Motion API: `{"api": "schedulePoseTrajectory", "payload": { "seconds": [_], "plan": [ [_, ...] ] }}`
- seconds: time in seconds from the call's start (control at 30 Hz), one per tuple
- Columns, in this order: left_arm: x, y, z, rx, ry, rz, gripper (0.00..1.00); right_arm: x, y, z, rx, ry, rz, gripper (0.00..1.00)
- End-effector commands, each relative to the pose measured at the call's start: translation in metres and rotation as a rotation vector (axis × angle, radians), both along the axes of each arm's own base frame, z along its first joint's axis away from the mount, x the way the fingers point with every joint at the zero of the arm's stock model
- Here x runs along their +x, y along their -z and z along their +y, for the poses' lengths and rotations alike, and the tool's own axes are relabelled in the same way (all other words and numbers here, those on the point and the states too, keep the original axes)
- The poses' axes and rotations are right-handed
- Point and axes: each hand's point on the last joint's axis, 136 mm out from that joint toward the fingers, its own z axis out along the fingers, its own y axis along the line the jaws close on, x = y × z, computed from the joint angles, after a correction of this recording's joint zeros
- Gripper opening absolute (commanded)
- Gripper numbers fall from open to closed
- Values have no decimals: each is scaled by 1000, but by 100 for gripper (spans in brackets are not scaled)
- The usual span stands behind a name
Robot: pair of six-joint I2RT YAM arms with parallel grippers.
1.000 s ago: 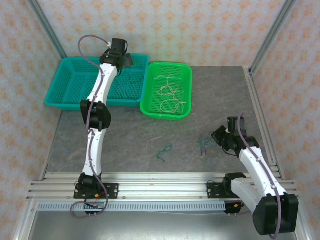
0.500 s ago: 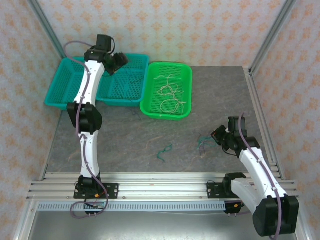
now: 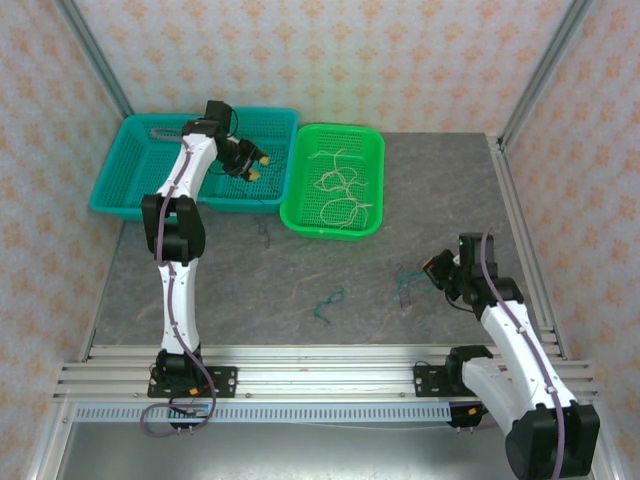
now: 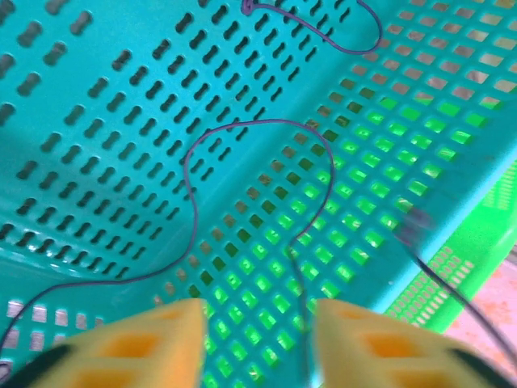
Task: Untangle the cables
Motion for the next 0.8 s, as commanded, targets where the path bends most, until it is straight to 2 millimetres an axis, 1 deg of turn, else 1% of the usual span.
{"api": "schedulePoseTrajectory", "payload": {
  "seconds": [0.0,0.03,0.07,0.13,0.17,0.2,0.27,0.3,0.33,0.37,0.4,0.47,0.5,0.53,0.57,0.6,0.63,0.67,0.73,0.77],
  "plan": [
    [5,-43,4,-50,-32,-76,5,-1,-6,0,-3,-1,-11,0],
    [6,-46,4,-56,-31,-86,15,-1,-5,0,-3,0,-11,0],
    [8,-49,4,-65,-33,-99,34,-1,-5,0,-3,1,-10,0],
    [12,-58,0,-105,-40,-133,76,-2,-3,0,-3,1,-6,0],
    [15,-62,-3,-131,-46,-149,88,-2,-3,0,-3,0,-6,0],
    [17,-67,-4,-154,-56,-159,93,-2,-3,0,-3,2,-6,0],
    [17,-73,0,-134,-66,-167,95,-2,-2,-1,-10,4,-6,0],
    [14,-73,6,-90,-67,-161,96,-1,-2,-1,-15,-5,-10,0],
    [10,-75,12,-36,-64,-160,100,-1,-1,2,-24,-31,-15,6],
    [7,-75,18,9,-63,-156,100,-2,1,3,-44,-52,-14,16],
    [3,-75,24,51,-62,-148,100,-4,9,-1,-84,-56,9,29],
    [-6,-73,34,124,-65,-132,100,-12,26,-10,-141,-44,82,60],
    [-11,-71,39,160,-66,-121,100,-16,31,-11,-158,-50,118,71],
    [-17,-71,42,188,-58,-116,100,-20,31,-12,-173,-64,143,78],
    [-22,-73,44,209,-50,-116,100,-21,28,-15,-191,-69,154,83],
    [-27,-76,44,229,-37,-125,100,-22,19,-18,-211,-66,148,85],
    [-33,-83,44,250,-26,-144,100,-19,7,-19,-216,-57,119,87],
    [-37,-89,44,269,-22,-164,100,-16,-6,-19,-209,-44,80,92],
    [-46,-104,46,305,-21,-210,100,-2,-44,-9,-146,-45,-65,91],
    [-49,-110,47,318,-22,-224,100,3,-58,-5,-126,-49,-117,91]
  ]
}}
